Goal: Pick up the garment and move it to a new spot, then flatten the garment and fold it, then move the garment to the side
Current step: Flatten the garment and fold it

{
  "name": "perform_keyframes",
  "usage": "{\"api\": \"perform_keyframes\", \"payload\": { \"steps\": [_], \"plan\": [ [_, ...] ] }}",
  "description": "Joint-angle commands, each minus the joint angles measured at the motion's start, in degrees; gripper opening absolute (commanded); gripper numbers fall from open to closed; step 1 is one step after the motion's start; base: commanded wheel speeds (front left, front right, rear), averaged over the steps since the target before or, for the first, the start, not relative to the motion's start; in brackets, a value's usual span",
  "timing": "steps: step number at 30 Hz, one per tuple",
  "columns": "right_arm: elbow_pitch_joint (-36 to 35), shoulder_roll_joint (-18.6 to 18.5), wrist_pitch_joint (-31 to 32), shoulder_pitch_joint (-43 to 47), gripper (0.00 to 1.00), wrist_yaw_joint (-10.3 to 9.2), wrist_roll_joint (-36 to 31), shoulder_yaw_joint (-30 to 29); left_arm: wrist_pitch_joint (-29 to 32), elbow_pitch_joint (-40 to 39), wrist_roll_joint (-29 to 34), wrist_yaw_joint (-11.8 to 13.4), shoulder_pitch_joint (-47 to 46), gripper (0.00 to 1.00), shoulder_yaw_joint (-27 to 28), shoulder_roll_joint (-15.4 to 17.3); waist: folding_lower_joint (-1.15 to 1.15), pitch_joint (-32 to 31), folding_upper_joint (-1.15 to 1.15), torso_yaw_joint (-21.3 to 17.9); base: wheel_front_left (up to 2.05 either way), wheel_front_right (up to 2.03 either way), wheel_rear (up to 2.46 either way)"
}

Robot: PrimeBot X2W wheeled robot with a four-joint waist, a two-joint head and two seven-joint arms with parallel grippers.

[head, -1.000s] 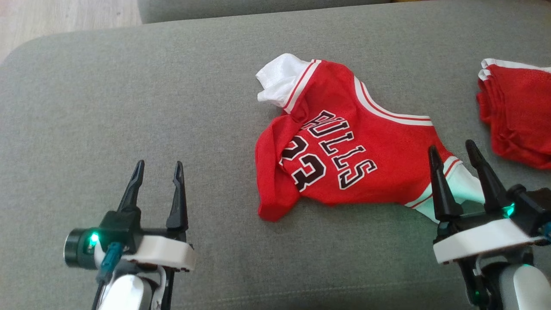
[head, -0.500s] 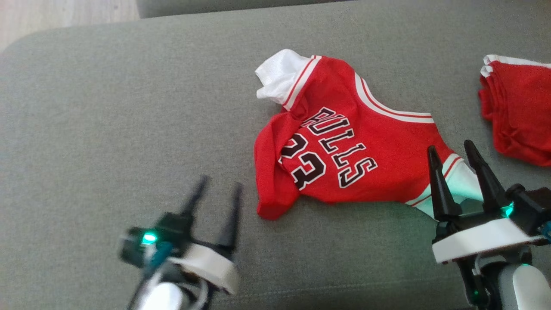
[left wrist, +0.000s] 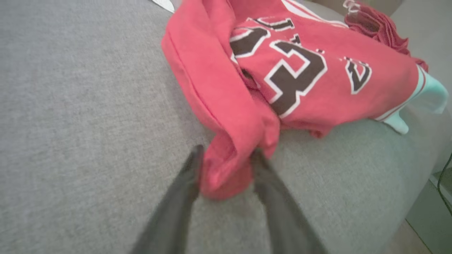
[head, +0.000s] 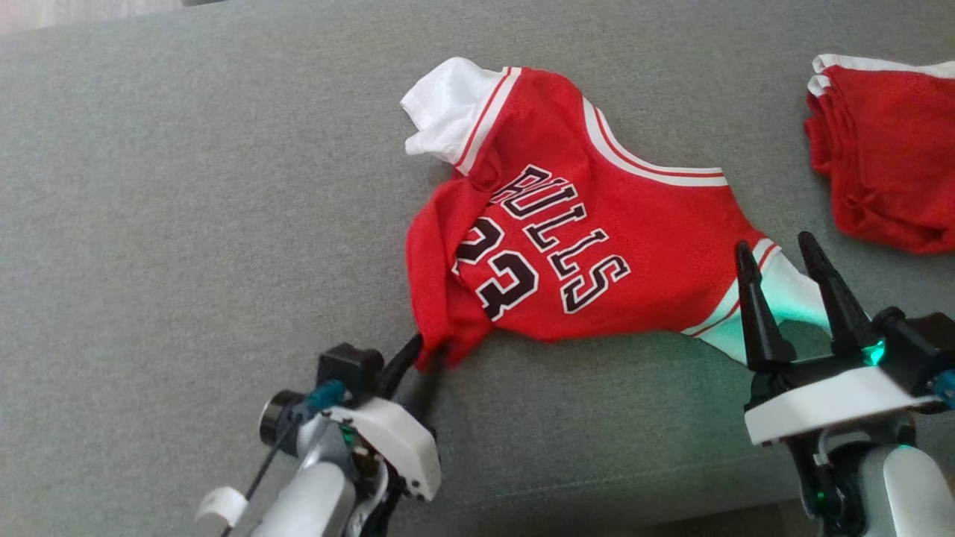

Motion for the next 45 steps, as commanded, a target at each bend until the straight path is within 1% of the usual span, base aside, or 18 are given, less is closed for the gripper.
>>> {"api": "perform_keyframes", "payload": {
  "steps": [1, 4, 8, 16, 19, 20, 23, 26, 29, 32, 36, 39, 42, 45],
  "plan": [
    [-1.7, -0.1, -0.5, -1.7, 1.0, 0.21, 0.5, 0.9, -1.5, -1.6, -0.5, 0.3, -2.6, 0.0, 2.7, -0.2, 0.0, -0.1, 0.0, -0.2, 0.0, 0.0, 0.0],
    [-1.4, 0.0, -0.6, -1.4, 1.0, 0.21, 0.6, 0.4, -2.9, -3.4, -0.3, 1.0, -3.2, 0.0, 3.8, 0.8, 0.0, -0.6, 0.0, -0.1, 0.0, 0.0, 0.0],
    [-1.2, 0.4, -0.7, -0.5, 1.0, 0.21, 0.6, -0.7, -2.1, -11.0, 1.6, 2.3, -2.6, 0.0, 4.3, 4.0, 0.0, -1.7, 0.0, 0.8, 0.0, 0.0, 0.0],
    [-0.4, 1.0, -0.9, 0.6, 1.0, 0.21, 0.7, -2.2, 7.4, -33.2, 5.2, 3.1, -1.2, 0.0, 4.9, 12.3, 0.0, -3.7, 0.0, 3.4, 0.0, 0.0, 0.0],
    [-0.1, 1.2, -1.0, 1.1, 1.0, 0.21, 0.9, -2.8, 11.2, -41.0, 5.5, 2.8, -1.1, 0.0, 5.5, 14.8, 0.0, -4.4, 0.0, 4.4, 0.0, 0.0, 0.0],
    [-0.1, 1.2, -1.0, 1.1, 1.0, 0.21, 0.9, -2.8, 11.2, -41.0, 5.5, 2.8, -1.1, 0.0, 5.5, 14.8, 0.0, -4.4, 0.0, 4.4, 0.0, 0.0, 0.0],
    [0.2, 1.3, -1.0, 1.5, 1.0, 0.21, 1.0, -3.2, 14.9, -47.3, 5.6, 2.3, -1.5, 0.0, 5.9, 16.7, 0.0, -4.7, 0.0, 5.1, 0.0, 0.0, 0.0],
    [0.5, 1.4, -1.1, 1.5, 1.0, 0.21, 1.4, -3.2, 18.4, -51.8, 4.6, 2.3, -1.7, 0.0, 6.5, 17.8, 0.0, -4.8, 0.0, 5.4, 0.0, 0.0, 0.0],
    [0.6, 1.4, -1.3, 1.4, 1.0, 0.21, 1.6, -3.1, 21.1, -54.1, 3.5, 3.0, -1.9, 0.0, 8.0, 18.4, 0.0, -4.3, 0.0, 5.2, 0.0, 0.0, 0.0],
    [0.7, 1.5, -1.4, 0.9, 1.0, 0.21, 1.9, -2.7, 22.3, -52.8, 2.6, 4.6, -2.6, 0.0, 10.5, 18.3, 0.0, -3.1, 0.0, 4.6, 0.0, 0.0, 0.0],
    [0.5, 1.5, -1.6, 0.0, 1.0, 0.21, 2.4, -2.5, 20.9, -45.6, 0.6, 5.9, -6.1, 0.0, 14.0, 17.0, 0.0, -0.9, 0.0, 3.5, 0.0, 0.0, 0.0],
    [0.3, 1.5, -1.6, -1.2, 1.0, 0.21, 2.4, -1.9, 19.8, -36.5, -1.3, 5.9, -10.4, 0.0, 16.2, 16.2, 0.0, 1.0, 0.0, 2.2, 0.0, 0.0, 0.0],
    [0.3, 1.5, -1.6, -2.5, 1.0, 0.21, 2.3, -1.1, 18.2, -25.0, -2.7, 5.2, -15.7, 0.0, 17.8, 15.7, 0.0, 3.1, 0.0, 0.6, 0.0, 0.0, 0.0],
    [0.8, 1.5, -1.9, -3.9, 1.0, 0.21, 2.5, -0.4, 14.9, -13.6, -3.5, 4.4, -21.4, 0.0, 19.3, 15.1, 0.0, 5.0, 0.0, -1.3, 0.0, 0.0, 0.0]
  ]
}}
